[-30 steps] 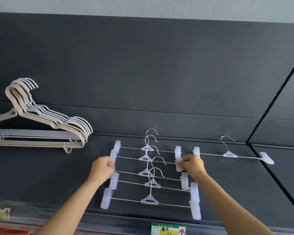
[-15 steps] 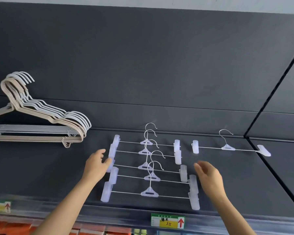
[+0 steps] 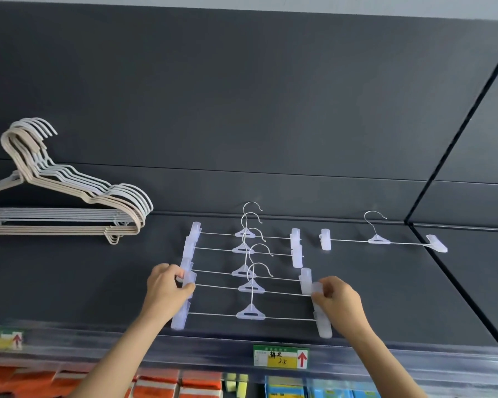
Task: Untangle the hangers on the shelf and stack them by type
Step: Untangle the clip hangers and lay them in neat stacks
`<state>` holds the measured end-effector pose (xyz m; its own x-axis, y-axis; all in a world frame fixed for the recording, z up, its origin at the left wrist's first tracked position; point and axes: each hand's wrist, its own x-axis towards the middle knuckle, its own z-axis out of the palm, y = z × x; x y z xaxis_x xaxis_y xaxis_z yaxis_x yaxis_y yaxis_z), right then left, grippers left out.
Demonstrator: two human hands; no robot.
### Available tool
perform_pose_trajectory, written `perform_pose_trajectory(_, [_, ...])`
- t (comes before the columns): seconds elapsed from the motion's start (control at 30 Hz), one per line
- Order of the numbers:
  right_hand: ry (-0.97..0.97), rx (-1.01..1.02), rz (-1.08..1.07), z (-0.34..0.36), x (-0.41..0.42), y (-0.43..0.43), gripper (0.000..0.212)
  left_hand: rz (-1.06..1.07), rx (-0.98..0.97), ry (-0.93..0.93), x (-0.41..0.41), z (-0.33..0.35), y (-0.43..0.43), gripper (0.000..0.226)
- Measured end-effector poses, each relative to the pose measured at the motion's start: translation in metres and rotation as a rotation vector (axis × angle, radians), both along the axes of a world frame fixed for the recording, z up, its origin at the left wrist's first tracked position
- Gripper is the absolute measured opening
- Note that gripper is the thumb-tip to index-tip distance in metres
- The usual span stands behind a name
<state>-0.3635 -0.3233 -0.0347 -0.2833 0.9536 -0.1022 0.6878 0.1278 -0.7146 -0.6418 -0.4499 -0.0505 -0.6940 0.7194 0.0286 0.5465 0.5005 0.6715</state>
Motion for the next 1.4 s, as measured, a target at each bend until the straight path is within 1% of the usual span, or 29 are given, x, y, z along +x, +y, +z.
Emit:
perform_pose_trajectory(0.07, [-0.038,-0.013,0.002,-0.001,-0.003,0.0,0.012,0.004,-0.014,-0.02,-0.001,0.001,0.001,0.011])
perform_pose_trajectory(0.13, [-0.1,-0.02,0.012,0.0,-0.006,0.0,0.025,0.007,-0.018,-0.041,0.001,0.001,0.002,0.01])
perform_pose_trajectory(0.17, [-0.127,-0.019,0.02,0.001,-0.009,0.001,0.027,0.009,-0.013,-0.051,0.002,0.001,0.002,0.009])
perform_pose_trajectory(0.27, [-0.171,-0.026,0.035,0.004,-0.016,0.008,0.024,0.008,0.007,-0.073,0.005,0.002,0.004,0.006])
perform_pose_trajectory(0.43, [-0.128,-0.051,-0.054,0.005,-0.026,0.02,0.015,0.01,0.011,-0.091,0.008,0.006,0.005,0.005])
perform_pose_trajectory(0.6, [-0.175,-0.045,-0.06,0.003,-0.027,0.025,0.014,0.048,-0.005,-0.117,0.004,0.008,0.003,0.005])
perform_pose_trajectory(0.73, [-0.193,-0.042,-0.064,0.002,-0.027,0.026,0.02,0.059,0.006,-0.106,0.001,0.007,0.0,0.004])
perform_pose_trajectory(0.87, [-0.154,-0.029,-0.065,0.0,-0.026,0.025,0.019,0.065,-0.001,-0.091,0.004,0.007,-0.001,0.004])
perform_pose_trajectory(1.0, [-0.054,-0.017,-0.062,0.002,-0.021,0.02,0.028,0.065,-0.022,-0.088,0.005,0.008,-0.004,0.006])
perform_pose_trajectory(1.07, [0.008,0.001,-0.074,0.002,-0.014,0.017,0.029,0.074,-0.034,-0.083,0.005,0.01,-0.005,0.009])
perform_pose_trajectory(1.13, [0.038,0.01,-0.066,0.002,-0.006,0.014,0.027,0.087,-0.029,-0.034,0.008,0.013,-0.006,0.014])
perform_pose_trajectory(1.2, [0.053,0.03,-0.063,0.0,0.003,0.013,0.028,0.114,-0.007,0.064,0.014,0.019,-0.005,0.025])
perform_pose_trajectory(1.23, [0.054,0.046,-0.064,-0.001,0.008,0.014,0.029,0.104,0.023,0.119,0.02,0.023,-0.003,0.027])
perform_pose_trajectory(1.3, [0.039,0.087,-0.056,0.0,0.019,0.014,0.029,0.033,0.071,0.183,0.035,0.029,0.006,0.03])
perform_pose_trajectory(1.4, [-0.028,0.16,-0.034,0.004,0.043,0.015,0.034,-0.114,0.078,0.227,0.066,0.035,0.028,0.036])
